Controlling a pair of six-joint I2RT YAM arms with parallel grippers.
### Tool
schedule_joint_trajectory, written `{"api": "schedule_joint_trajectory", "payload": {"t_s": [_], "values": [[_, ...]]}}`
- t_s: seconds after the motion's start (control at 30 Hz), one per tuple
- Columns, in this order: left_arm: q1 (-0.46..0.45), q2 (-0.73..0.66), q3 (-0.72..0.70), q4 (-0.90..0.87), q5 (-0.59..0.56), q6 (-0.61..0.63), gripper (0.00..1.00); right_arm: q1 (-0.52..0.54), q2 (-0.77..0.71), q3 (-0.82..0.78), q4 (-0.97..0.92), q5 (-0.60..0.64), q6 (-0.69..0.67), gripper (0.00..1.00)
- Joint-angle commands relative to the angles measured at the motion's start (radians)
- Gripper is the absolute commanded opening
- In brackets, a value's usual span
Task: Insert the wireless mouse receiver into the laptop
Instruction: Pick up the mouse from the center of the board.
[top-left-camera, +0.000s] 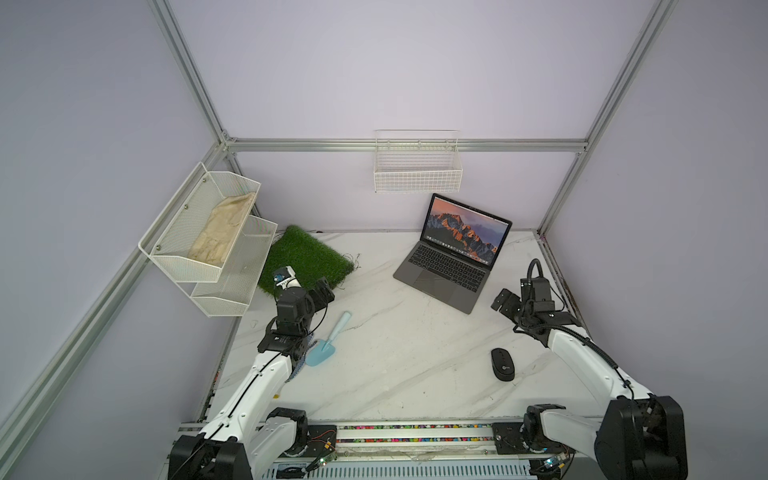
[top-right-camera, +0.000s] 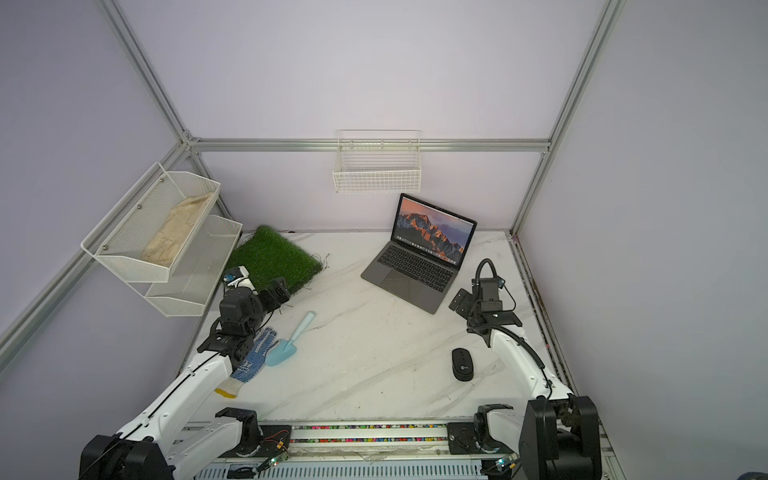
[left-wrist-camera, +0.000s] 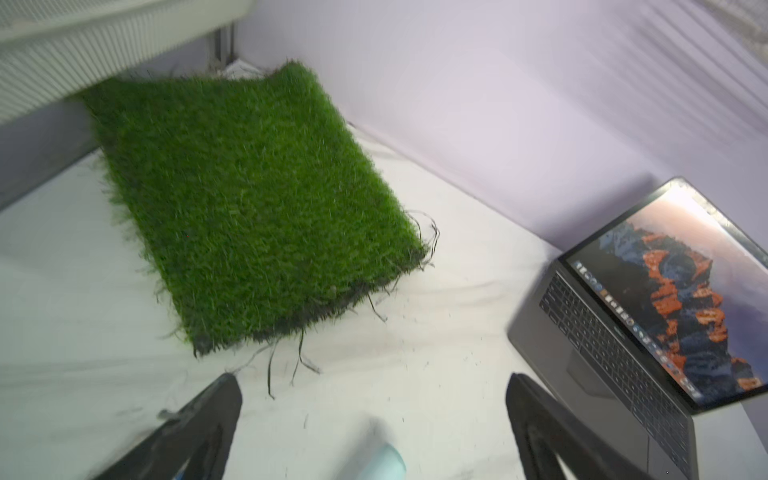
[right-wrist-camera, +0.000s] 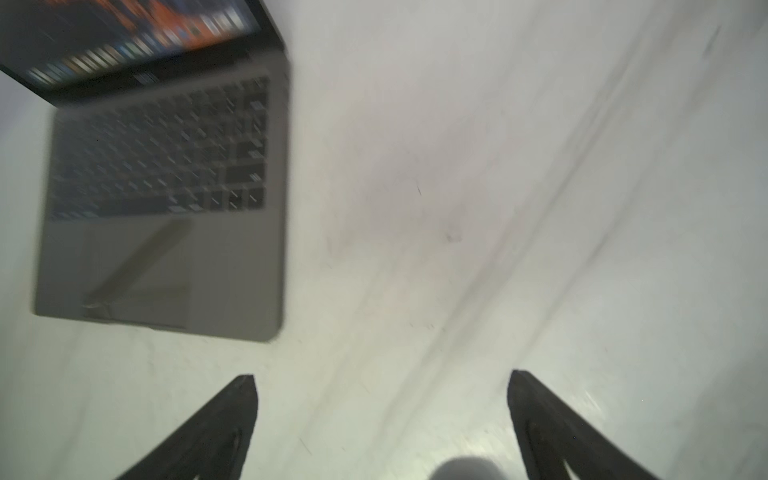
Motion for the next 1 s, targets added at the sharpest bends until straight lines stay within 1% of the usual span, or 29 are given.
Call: {"api": "schedule_joint_trajectory", "payload": {"t_s": [0.0,0.07,0.17,0.27,0.4,0.53,0.6,0.73,0.8,0.9,0.97], "values": [[-0.006,0.006,0.034,-0.024,0.165,-0.064,1.0,0.005,-0.001,-0.047,-0.193,-0.053,0.032,0.97],[-0.005,0.023,0.034,-0.024,0.203,-0.076,1.0,0.008,-0.013,-0.076,-0.19,-0.092,0.054,0.97],[-0.006,0.043,0.033,-0.033,0.234,-0.087,1.0,0.027,-0.039,-0.127,-0.204,-0.117,0.105,0.97],[-0.005,0.049,0.026,-0.032,0.238,-0.096,1.0,0.092,-0.067,-0.154,-0.209,-0.119,0.165,0.97],[-0.006,0.052,0.021,-0.021,0.247,-0.093,1.0,0.145,-0.086,-0.176,-0.219,-0.147,0.184,0.97],[-0.005,0.071,0.018,0.004,0.272,-0.09,1.0,0.199,-0.091,-0.172,-0.21,-0.137,0.186,0.97],[-0.006,0.086,0.018,0.022,0.291,-0.091,1.0,0.23,-0.065,-0.161,-0.204,-0.115,0.186,0.92],[-0.005,0.112,0.021,0.032,0.329,-0.084,1.0,0.304,-0.013,-0.137,-0.235,-0.009,0.226,0.79],[-0.006,0.115,0.019,0.04,0.343,-0.083,1.0,0.316,-0.015,-0.135,-0.239,0.026,0.242,0.72],[-0.007,0.113,0.01,0.058,0.358,-0.083,1.0,0.328,0.002,-0.127,-0.243,0.058,0.238,0.67],[-0.007,0.114,0.009,0.063,0.367,-0.081,1.0,0.343,0.033,-0.114,-0.25,0.068,0.236,0.6]]}}
